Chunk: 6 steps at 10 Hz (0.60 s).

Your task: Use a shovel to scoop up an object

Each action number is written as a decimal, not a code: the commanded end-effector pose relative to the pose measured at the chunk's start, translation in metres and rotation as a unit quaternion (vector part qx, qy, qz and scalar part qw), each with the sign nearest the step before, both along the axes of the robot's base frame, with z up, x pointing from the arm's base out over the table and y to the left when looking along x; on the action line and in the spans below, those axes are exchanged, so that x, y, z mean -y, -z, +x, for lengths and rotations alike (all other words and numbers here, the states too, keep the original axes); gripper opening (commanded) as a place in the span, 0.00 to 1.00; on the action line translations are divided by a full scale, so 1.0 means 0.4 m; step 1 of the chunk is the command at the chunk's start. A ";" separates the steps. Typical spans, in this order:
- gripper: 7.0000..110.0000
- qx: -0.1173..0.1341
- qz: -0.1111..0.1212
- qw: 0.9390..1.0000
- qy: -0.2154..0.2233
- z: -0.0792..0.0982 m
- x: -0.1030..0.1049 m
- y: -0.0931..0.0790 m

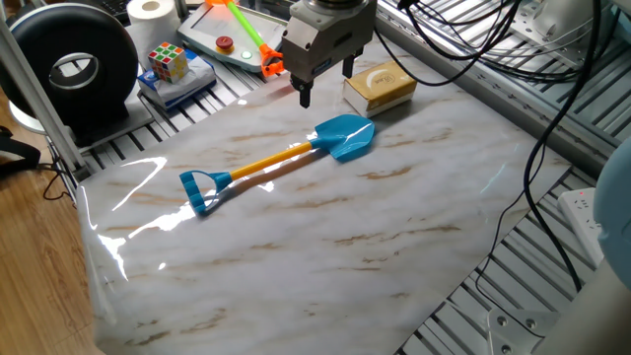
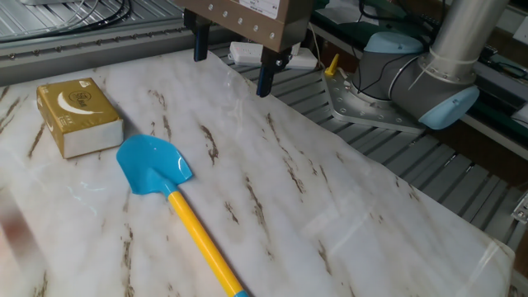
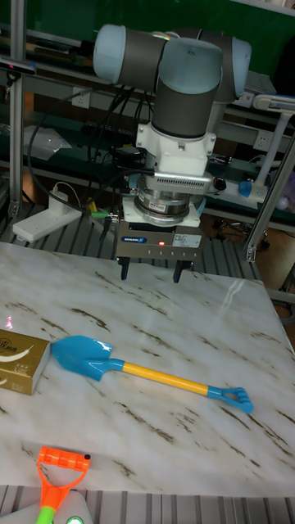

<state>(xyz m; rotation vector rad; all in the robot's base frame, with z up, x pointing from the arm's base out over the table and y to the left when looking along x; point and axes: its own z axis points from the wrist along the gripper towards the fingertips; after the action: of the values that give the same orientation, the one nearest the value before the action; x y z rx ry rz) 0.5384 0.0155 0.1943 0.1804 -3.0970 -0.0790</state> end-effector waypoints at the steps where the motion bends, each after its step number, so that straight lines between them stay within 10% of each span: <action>1: 0.00 0.002 0.006 1.000 -0.004 0.006 -0.007 0.001; 6: 0.00 0.002 0.006 1.000 0.000 0.005 -0.005 0.000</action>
<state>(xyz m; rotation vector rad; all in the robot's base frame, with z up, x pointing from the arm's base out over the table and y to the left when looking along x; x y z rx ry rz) 0.5397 0.0154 0.1930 0.1880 -3.0970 -0.0787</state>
